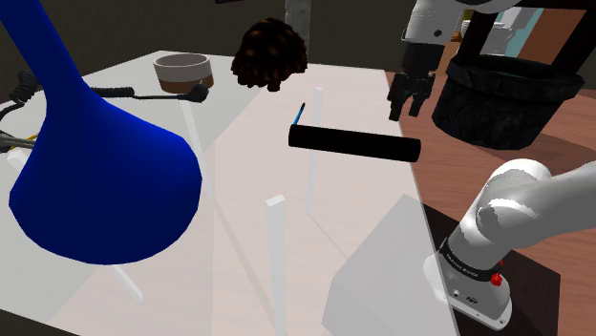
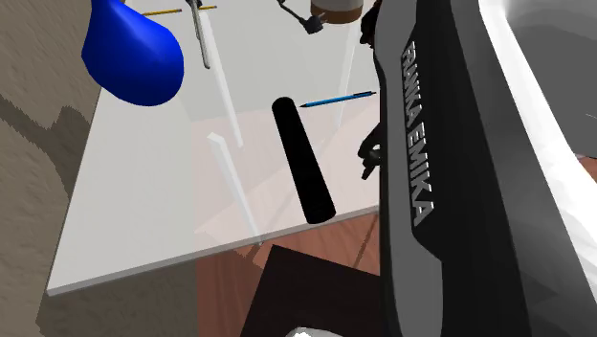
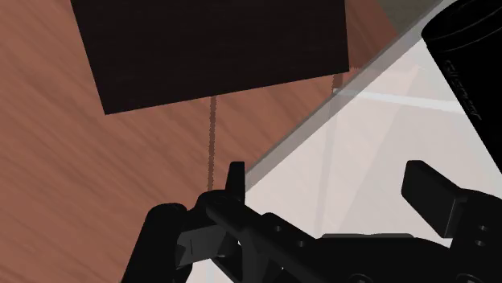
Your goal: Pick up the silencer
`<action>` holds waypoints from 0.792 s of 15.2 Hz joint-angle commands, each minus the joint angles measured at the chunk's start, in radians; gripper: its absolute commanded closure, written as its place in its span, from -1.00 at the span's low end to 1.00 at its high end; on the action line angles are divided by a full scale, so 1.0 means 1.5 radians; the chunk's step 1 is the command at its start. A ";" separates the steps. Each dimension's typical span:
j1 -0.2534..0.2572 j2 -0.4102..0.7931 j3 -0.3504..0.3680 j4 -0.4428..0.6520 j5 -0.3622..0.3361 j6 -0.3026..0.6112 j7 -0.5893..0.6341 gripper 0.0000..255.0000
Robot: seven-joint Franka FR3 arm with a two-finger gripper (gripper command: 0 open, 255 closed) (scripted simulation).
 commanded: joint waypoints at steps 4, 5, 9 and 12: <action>0.039 0.023 0.047 0.023 0.006 0.017 -0.012 -1.00; 0.051 0.031 0.063 0.031 0.007 0.022 -0.016 -1.00; 0.097 0.062 0.126 0.063 0.006 0.043 -0.031 -1.00; 0.129 0.085 0.174 0.085 0.002 0.057 -0.041 -1.00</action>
